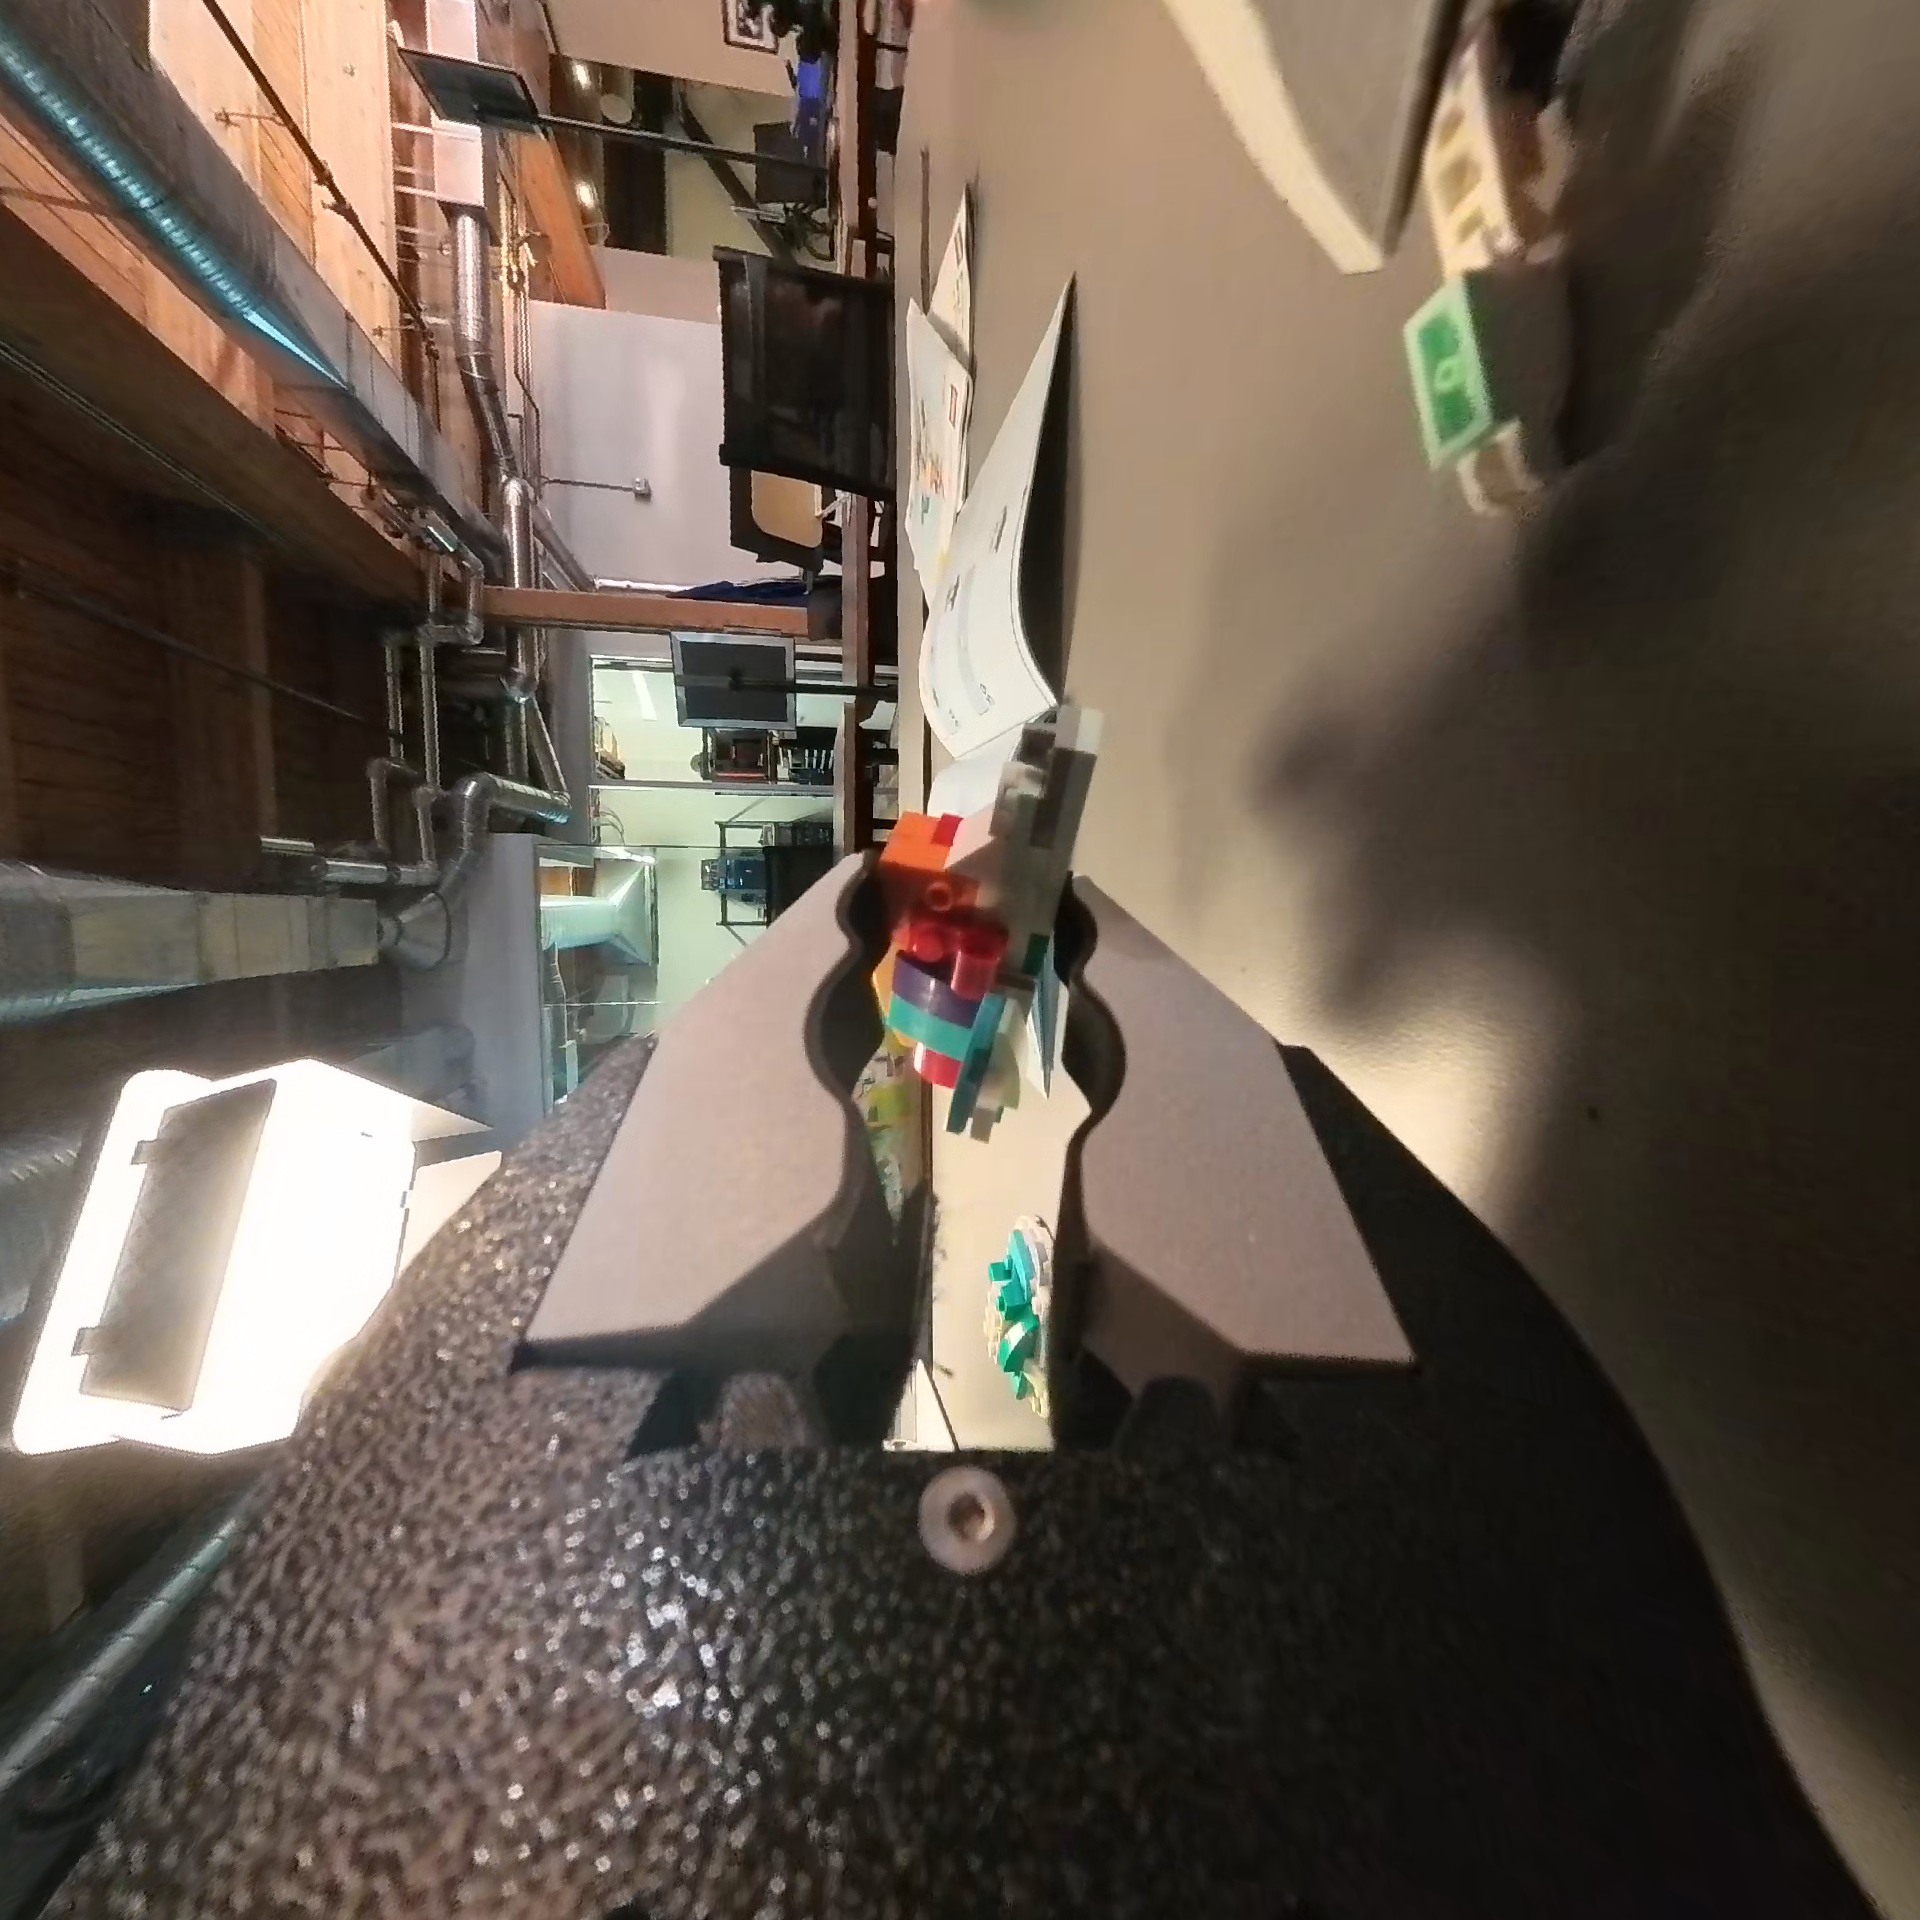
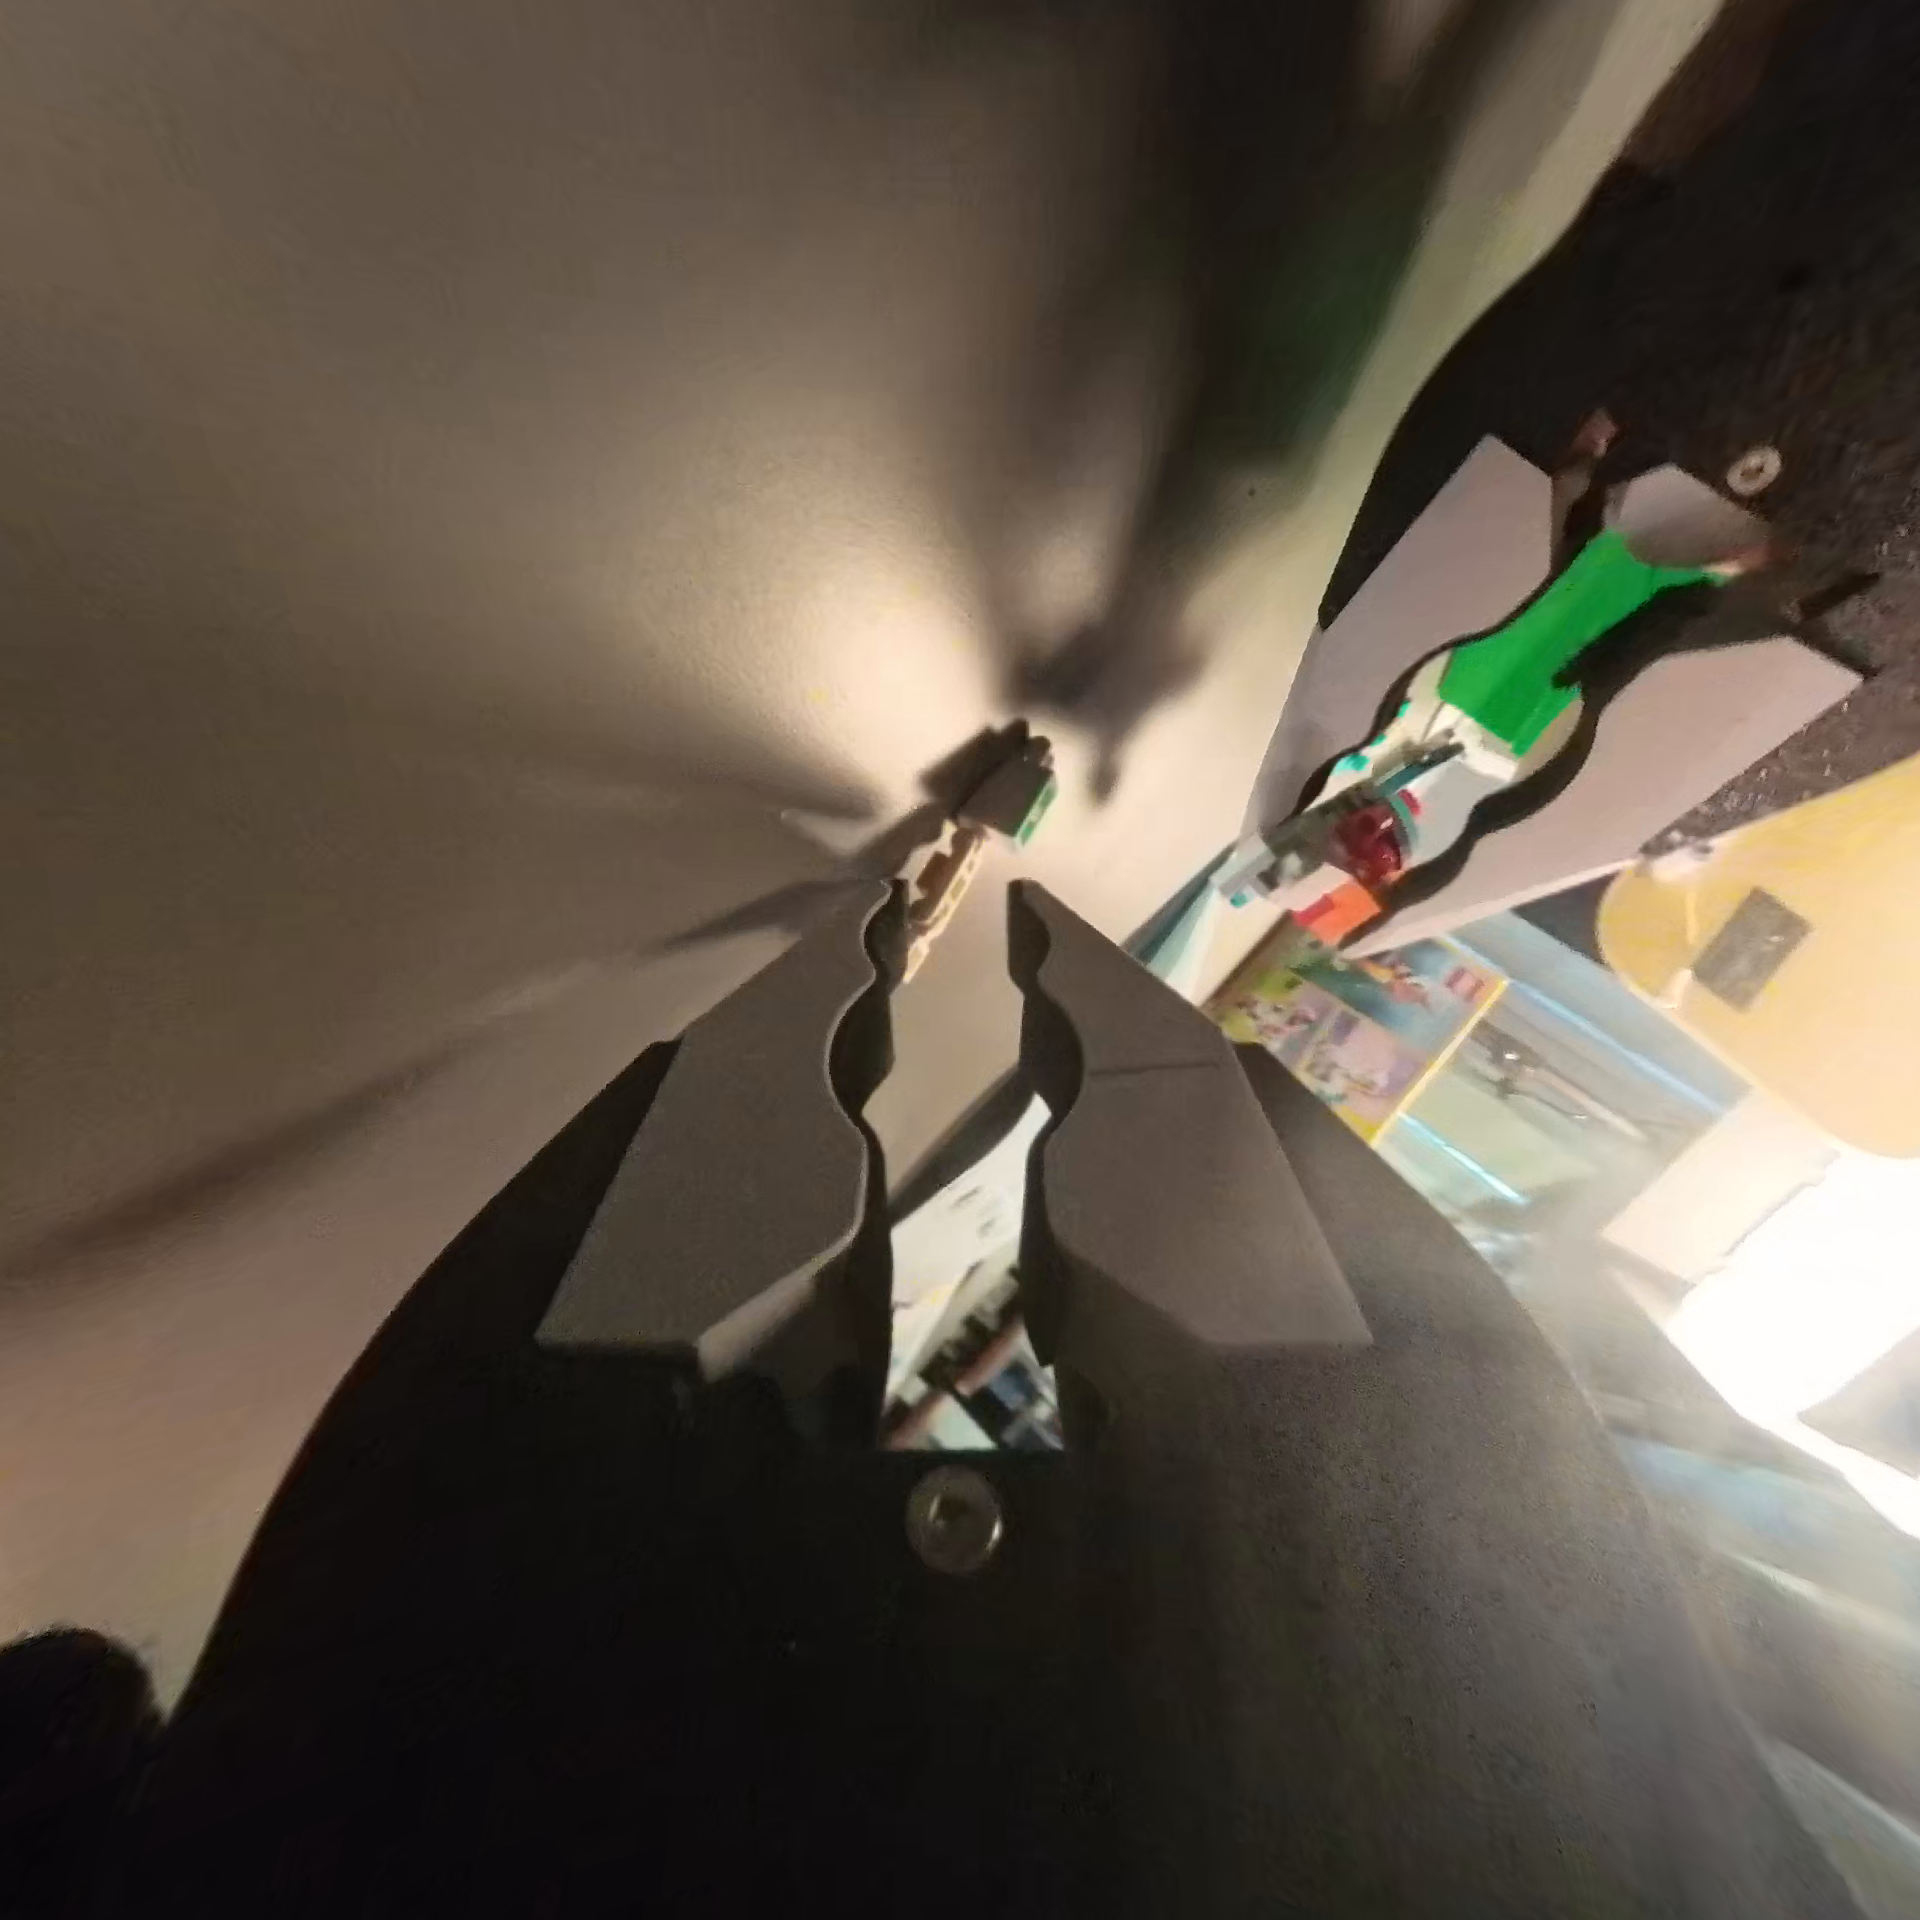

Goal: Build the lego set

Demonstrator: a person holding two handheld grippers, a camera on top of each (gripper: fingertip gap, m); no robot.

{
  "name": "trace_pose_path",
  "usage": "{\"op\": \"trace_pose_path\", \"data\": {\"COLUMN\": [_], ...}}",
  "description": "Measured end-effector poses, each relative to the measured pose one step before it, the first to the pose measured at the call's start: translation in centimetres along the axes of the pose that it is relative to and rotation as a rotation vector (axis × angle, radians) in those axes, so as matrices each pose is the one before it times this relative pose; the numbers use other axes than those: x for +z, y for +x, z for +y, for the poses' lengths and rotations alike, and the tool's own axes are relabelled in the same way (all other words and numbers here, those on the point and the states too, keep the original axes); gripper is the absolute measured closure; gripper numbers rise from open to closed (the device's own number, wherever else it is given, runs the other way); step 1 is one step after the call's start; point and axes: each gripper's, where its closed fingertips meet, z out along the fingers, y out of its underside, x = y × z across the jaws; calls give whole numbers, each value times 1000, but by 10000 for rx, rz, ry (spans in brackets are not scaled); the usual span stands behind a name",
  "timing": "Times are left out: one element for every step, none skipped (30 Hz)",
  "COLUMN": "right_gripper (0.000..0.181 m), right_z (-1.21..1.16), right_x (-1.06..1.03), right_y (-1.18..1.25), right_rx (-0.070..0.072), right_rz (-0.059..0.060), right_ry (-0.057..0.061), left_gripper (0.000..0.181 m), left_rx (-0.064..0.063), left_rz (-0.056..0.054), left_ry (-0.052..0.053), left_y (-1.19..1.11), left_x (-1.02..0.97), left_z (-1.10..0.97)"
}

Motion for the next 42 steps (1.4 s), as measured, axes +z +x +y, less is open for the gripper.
{"op": "trace_pose_path", "data": {"right_gripper": [162,158,153,152,150,149,149,149,150,149,148,148,148,146,145,145,146,146,147,147,148,148,149,151,153,157,161,165,169,169,169,169,169,169,169,170,169,169,169,169,169,168], "right_z": [-9,-27,-26,-53,-135,-272,-282,-177,-71,-7,62,296,494,360,149,19,-212,-281,-208,-84,127,167,152,159,110,-90,-24,-95,-86,-61,-37,-20,62,-23,-207,-105,-128,-293,-182,38,-19,-157], "right_x": [-207,-224,-237,-215,-219,-250,-244,-189,-74,39,119,220,327,338,277,221,78,-43,-66,-38,15,111,156,217,211,116,94,63,21,-10,-41,-47,-68,-61,-149,-172,-146,-125,-90,20,68,-38], "right_y": [-34,-33,-28,14,123,171,246,276,289,98,-86,77,247,-70,-414,-256,-447,31,213,204,535,174,117,102,-25,54,-22,-247,113,215,202,152,207,1,-56,331,79,-101,138,-185,-477,-121], "right_rx": [373,419,513,681,853,891,909,1011,1224,1394,1342,1328,1377,1385,1416,1276,855,619,353,131,7,-174,-176,-188,-203,-200,-310,-479,-519,-793,-1105,-1325,-1407,-1595,-1738,-1633,-1593,-1493,-1240,-940,-622,-386], "right_rz": [-164,-150,-154,-156,-129,-106,-76,-84,-132,-285,-390,-239,-104,-277,-465,-309,-345,69,247,303,559,359,350,342,231,250,166,2,252,382,445,487,558,454,451,664,426,297,438,144,-131,34], "right_ry": [176,212,244,276,355,454,484,416,338,243,150,-15,-184,-99,33,132,321,389,304,176,-12,-75,-104,-146,-156,-52,-107,-73,-94,-116,-142,-172,-255,-198,-74,-186,-131,53,21,-85,-2,126], "left_gripper": [153,153,153,153,153,153,153,153,153,153,152,153,153,153,153,153,153,152,152,152,152,152,153,153,153,153,153,153,153,153,153,153,152,152,152,152,152,152,152,152,152,152], "left_rx": [2,-3,-11,-15,-18,-19,-12,-5,-3,0,4,4,2,3,-4,-8,-5,-6,-10,-14,-13,9,14,10,14,15,18,20,19,21,24,24,15,14,12,9,15,24,25,5,-8,-3], "left_rz": [5,15,13,7,4,11,18,6,4,10,7,2,0,7,10,8,10,1,-5,3,4,4,9,15,9,5,5,3,5,9,9,3,-6,-8,-6,3,6,-3,0,11,8,-10], "left_ry": [6,9,11,11,12,14,14,13,15,12,10,11,5,-1,7,10,3,11,20,22,23,18,17,26,22,16,7,2,-2,-7,-5,6,11,16,16,20,22,5,-4,-1,7,-1], "left_y": [10,24,17,1,-1,12,23,15,13,16,12,13,11,18,27,17,7,-2,-22,-9,1,15,28,42,33,33,21,32,26,36,27,20,-14,-12,-21,5,17,4,4,22,-3,-31], "left_x": [-17,-1,-4,-4,5,-3,0,-2,-10,-3,-6,-3,-6,1,6,7,0,-5,-23,-14,-10,0,0,-3,-15,-6,-15,-3,-7,2,-8,-1,-5,-13,-5,-9,-17,-6,-2,0,1,-13], "left_z": [-14,-2,-14,-6,-19,-20,-9,-26,-27,-25,-32,-32,-14,3,-8,-15,-5,-25,-46,-60,-51,-51,-59,-70,-63,-46,-34,-7,-3,15,12,-14,-33,-60,-61,-54,-65,-33,-12,-8,-11,11]}}
